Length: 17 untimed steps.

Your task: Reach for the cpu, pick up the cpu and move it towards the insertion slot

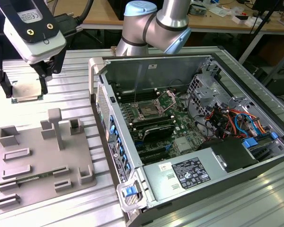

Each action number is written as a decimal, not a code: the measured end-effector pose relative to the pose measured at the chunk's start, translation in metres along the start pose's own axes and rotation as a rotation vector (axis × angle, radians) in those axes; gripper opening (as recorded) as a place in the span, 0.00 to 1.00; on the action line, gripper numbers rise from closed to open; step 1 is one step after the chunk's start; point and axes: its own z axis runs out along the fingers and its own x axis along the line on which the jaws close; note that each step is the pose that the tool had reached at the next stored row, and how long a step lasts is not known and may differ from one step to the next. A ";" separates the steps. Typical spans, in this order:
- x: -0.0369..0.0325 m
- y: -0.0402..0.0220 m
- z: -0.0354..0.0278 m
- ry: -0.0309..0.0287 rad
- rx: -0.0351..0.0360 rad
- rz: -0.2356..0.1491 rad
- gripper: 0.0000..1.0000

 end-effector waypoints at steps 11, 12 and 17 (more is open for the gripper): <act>-0.0033 -0.0001 0.0000 -0.0001 0.0000 0.000 0.55; -0.0041 -0.0001 0.0000 0.0000 0.0000 0.000 0.55; -0.0069 -0.0002 0.0000 -0.0001 0.0000 0.000 0.55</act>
